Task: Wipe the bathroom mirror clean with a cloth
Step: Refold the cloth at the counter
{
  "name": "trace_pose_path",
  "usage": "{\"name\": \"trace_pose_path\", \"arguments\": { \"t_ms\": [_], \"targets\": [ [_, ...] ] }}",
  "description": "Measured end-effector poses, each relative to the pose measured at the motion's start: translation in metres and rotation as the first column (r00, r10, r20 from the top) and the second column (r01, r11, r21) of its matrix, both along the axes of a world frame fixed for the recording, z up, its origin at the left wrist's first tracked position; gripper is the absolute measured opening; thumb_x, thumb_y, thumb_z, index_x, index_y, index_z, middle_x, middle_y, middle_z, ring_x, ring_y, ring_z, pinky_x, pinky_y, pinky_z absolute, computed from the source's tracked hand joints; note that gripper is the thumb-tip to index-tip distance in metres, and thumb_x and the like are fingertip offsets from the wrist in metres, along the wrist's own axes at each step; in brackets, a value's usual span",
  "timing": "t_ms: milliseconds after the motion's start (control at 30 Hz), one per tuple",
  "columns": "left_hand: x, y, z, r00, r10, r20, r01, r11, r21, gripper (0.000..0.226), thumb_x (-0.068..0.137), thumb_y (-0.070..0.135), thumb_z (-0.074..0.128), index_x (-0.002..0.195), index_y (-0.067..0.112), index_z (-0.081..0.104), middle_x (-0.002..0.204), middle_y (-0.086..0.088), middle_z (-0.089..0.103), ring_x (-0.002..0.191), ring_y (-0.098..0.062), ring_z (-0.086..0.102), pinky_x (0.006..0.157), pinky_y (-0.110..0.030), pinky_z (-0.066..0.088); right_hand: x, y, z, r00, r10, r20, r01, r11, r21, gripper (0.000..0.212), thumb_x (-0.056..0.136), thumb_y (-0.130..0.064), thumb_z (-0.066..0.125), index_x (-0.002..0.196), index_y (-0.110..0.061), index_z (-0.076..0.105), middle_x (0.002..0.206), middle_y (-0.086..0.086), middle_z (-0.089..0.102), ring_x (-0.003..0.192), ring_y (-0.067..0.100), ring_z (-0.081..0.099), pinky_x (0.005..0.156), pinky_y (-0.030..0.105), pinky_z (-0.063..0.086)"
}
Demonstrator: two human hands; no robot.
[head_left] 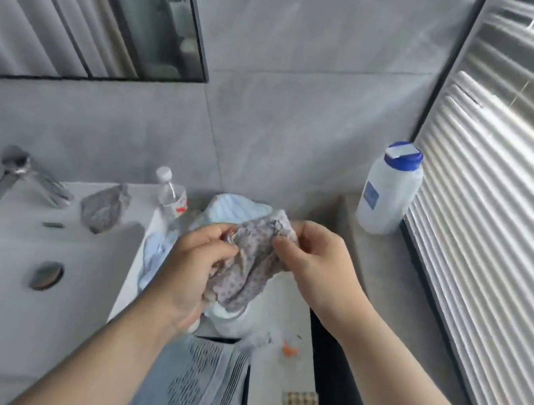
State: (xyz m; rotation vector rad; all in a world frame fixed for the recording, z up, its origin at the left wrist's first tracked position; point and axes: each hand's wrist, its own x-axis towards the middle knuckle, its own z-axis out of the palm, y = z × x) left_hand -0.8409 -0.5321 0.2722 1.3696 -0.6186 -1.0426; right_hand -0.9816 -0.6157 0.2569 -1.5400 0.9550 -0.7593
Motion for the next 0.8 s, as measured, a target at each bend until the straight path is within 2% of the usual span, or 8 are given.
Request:
{"name": "trace_pose_path", "arguments": {
  "t_ms": [67,167,233,333,433,567,667,800],
  "targets": [
    [-0.006,0.021,-0.018,0.996,-0.086,-0.025,0.086,0.996,0.024,0.024,0.074,0.013,0.062,0.091,0.013,0.078,0.098,-0.018,0.074,0.090,-0.026,0.071,0.078,-0.035,0.056,-0.013,0.019,-0.014,0.999,-0.016,-0.043,0.019,0.998,0.054,0.021,0.089,-0.013,0.068,0.071,-0.013,0.058,0.056,-0.010,0.061,0.056,0.005,0.058,0.061,0.029,0.050],
    [-0.016,0.059,-0.042,0.950,-0.275,0.150,0.249,0.954,0.170,0.031,0.065,0.025,0.075,0.096,0.028,0.076,0.099,-0.006,0.076,0.095,-0.025,0.072,0.082,-0.036,0.058,-0.031,0.046,-0.036,0.996,0.035,-0.085,-0.020,0.985,0.173,0.012,0.089,-0.008,0.065,0.077,-0.010,0.061,0.061,-0.004,0.063,0.059,0.010,0.061,0.057,0.029,0.052],
    [-0.022,0.080,-0.057,0.936,-0.310,0.166,0.259,0.927,0.270,0.032,0.069,0.016,0.072,0.098,0.030,0.073,0.098,-0.006,0.076,0.093,-0.028,0.071,0.078,-0.038,0.058,-0.038,0.059,-0.052,0.988,0.084,-0.129,-0.050,0.968,0.246,0.009,0.088,-0.002,0.059,0.082,-0.007,0.063,0.066,0.003,0.065,0.060,0.015,0.061,0.058,0.029,0.052],
    [-0.027,0.104,-0.072,0.961,-0.257,0.101,0.212,0.921,0.327,0.028,0.087,-0.001,0.063,0.102,0.022,0.072,0.095,-0.003,0.076,0.084,-0.012,0.070,0.063,-0.021,0.054,-0.042,0.075,-0.070,0.980,0.107,-0.166,-0.047,0.944,0.328,0.016,0.088,0.001,0.051,0.084,-0.005,0.065,0.067,0.004,0.064,0.061,0.016,0.059,0.058,0.031,0.052],
    [-0.029,0.124,-0.084,0.982,-0.185,0.044,0.156,0.919,0.363,0.032,0.092,-0.004,0.057,0.104,0.023,0.069,0.096,0.001,0.076,0.083,-0.008,0.070,0.056,-0.017,0.051,-0.042,0.090,-0.082,0.986,0.104,-0.134,-0.038,0.905,0.424,0.018,0.092,-0.001,0.051,0.083,-0.007,0.065,0.065,0.001,0.061,0.061,0.016,0.058,0.057,0.030,0.051],
    [-0.032,0.145,-0.106,0.995,-0.067,0.069,0.033,0.914,0.404,0.037,0.081,0.011,0.072,0.109,0.034,0.066,0.102,0.009,0.072,0.104,-0.004,0.064,0.084,-0.028,0.052,-0.039,0.104,-0.091,0.994,0.043,0.099,-0.097,0.755,0.648,0.029,0.090,0.005,0.041,0.094,-0.001,0.069,0.082,0.013,0.068,0.075,0.024,0.065,0.063,0.033,0.055],
    [-0.039,0.157,-0.112,0.993,0.006,0.115,-0.051,0.918,0.393,0.045,0.074,0.013,0.073,0.103,0.047,0.066,0.114,0.018,0.061,0.111,0.018,0.050,0.098,-0.030,0.047,-0.040,0.113,-0.094,0.985,0.145,0.094,-0.172,0.787,0.592,0.022,0.095,0.005,0.048,0.102,-0.004,0.067,0.088,0.010,0.072,0.077,0.019,0.069,0.067,0.029,0.055],
    [-0.044,0.166,-0.116,0.992,0.024,0.124,-0.069,0.926,0.372,0.038,0.077,0.007,0.069,0.099,0.038,0.071,0.108,0.015,0.070,0.108,0.008,0.060,0.096,-0.030,0.048,-0.040,0.118,-0.100,0.969,0.223,0.102,-0.243,0.809,0.536,0.008,0.097,-0.010,0.062,0.102,-0.004,0.063,0.086,0.013,0.068,0.075,0.019,0.063,0.068,0.027,0.054]
  ]
}}
